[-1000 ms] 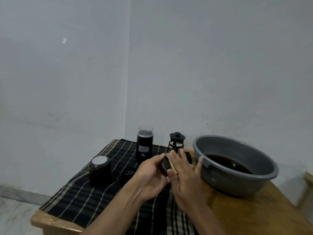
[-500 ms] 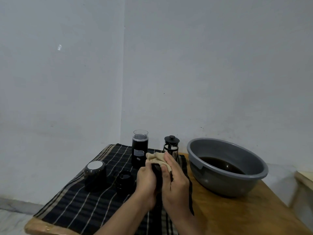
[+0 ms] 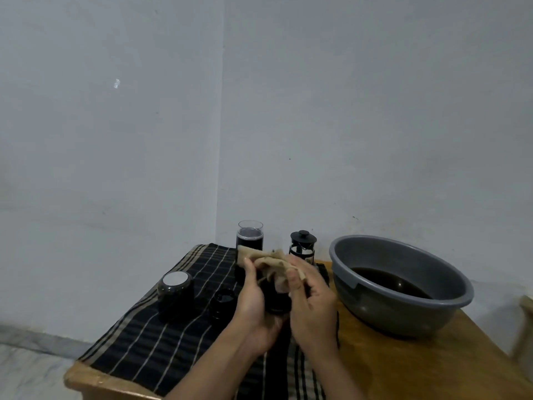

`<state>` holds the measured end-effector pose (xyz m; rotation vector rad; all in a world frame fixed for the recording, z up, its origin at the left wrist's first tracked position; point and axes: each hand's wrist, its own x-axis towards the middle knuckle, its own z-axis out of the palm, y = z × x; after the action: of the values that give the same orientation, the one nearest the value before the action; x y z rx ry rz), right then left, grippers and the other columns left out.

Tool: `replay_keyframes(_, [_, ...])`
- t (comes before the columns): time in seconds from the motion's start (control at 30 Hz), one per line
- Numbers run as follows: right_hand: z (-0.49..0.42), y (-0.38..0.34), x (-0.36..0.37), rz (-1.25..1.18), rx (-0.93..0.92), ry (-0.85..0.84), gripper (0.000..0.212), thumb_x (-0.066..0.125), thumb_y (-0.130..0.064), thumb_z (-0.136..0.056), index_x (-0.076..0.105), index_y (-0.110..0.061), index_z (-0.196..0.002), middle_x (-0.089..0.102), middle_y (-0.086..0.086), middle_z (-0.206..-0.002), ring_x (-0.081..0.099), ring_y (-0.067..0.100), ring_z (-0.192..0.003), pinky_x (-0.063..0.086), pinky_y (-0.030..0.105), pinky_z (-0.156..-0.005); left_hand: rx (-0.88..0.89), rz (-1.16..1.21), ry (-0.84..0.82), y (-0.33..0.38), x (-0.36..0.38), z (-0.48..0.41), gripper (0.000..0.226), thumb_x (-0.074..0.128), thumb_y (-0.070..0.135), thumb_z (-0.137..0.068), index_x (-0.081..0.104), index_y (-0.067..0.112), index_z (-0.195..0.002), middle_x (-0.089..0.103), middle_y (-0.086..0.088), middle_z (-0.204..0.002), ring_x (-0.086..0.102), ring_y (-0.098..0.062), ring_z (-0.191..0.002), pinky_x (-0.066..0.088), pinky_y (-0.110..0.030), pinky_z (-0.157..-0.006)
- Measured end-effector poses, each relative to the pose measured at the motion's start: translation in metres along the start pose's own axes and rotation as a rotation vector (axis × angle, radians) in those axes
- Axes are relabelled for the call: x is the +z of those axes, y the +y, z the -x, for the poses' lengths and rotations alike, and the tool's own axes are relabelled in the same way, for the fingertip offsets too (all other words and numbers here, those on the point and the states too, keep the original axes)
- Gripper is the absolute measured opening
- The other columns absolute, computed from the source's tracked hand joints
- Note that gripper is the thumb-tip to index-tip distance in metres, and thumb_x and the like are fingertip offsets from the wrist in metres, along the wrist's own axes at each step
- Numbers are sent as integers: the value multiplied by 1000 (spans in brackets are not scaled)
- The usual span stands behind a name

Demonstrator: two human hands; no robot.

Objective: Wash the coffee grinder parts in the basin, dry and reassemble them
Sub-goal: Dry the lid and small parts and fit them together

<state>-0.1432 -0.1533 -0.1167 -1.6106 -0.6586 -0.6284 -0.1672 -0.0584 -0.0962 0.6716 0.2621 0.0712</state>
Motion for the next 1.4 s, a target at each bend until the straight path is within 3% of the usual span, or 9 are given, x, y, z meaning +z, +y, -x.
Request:
replay_keyframes(0.13, [-6,24,-15,584,-370,-227,34,46,-39,-102,70,-27,-124,64,-17,-129,55,5,-122,50,36,-103,86,-125,43,7,7,2,94,29,81,-90,70,0,-114,76,-24,-104,76,-34,-94,56,-46,-91])
replay_keyframes(0.23, [-4,16,-15,790,-257,-257,42,32,-47,-101,72,-36,-110,65,-23,-114,51,10,-101,44,36,-84,182,-329,141,6,13,1,83,26,74,-95,69,5,-110,78,-16,-87,75,-30,-89,57,-45,-90])
replay_keyframes(0.4, [10,-1,-4,141,295,-297,35,43,-31,-106,66,-33,-80,68,-14,-75,63,-1,-75,45,22,-71,372,-585,209,-6,7,-9,89,24,84,-81,63,20,-128,69,-4,-124,64,-20,-118,48,-44,-109])
replay_keyframes(0.6, [5,-5,-13,-462,734,-73,43,40,-33,-108,75,-8,-100,78,12,-93,76,25,-90,57,41,-83,368,-691,149,-3,-8,-21,91,25,89,-77,57,27,-137,62,-2,-134,57,-20,-126,43,-47,-113])
replay_keyframes(0.77, [-1,35,-39,239,571,-14,46,40,-39,-106,65,-11,-79,68,8,-77,64,23,-73,54,43,-72,166,-390,249,19,-22,-20,40,32,33,-107,62,9,-120,64,-8,-68,62,-18,-61,51,-29,-57])
replay_keyframes(0.87, [-1,56,-54,524,663,-278,37,41,-36,-107,65,-14,-89,63,-1,-83,59,12,-77,53,45,-79,70,-407,217,29,-32,-26,37,36,10,-97,63,8,-123,67,-20,-107,64,-33,-91,52,-43,-73])
replay_keyframes(0.97, [-8,57,-58,995,597,-449,35,44,-47,-102,55,-30,-130,56,-7,-128,51,14,-121,42,43,-104,79,-518,205,36,-36,-35,39,36,-2,-99,66,10,-120,67,-22,-120,65,-38,-105,55,-46,-81])
replay_keyframes(1.23, [-75,6,5,350,157,-464,65,82,-39,-81,55,-31,-139,56,-13,-120,58,0,-95,45,15,-80,227,-563,81,81,-8,-64,26,58,-5,-98,65,-6,-123,72,-21,-103,71,-25,-81,59,-31,-58])
replay_keyframes(1.4, [-126,-1,43,334,80,-365,33,79,-33,-85,72,-24,-116,64,-12,-100,61,6,-87,45,23,-73,391,-708,134,128,12,-87,30,69,1,-94,61,-8,-121,70,-21,-103,68,-18,-66,56,-26,-54])
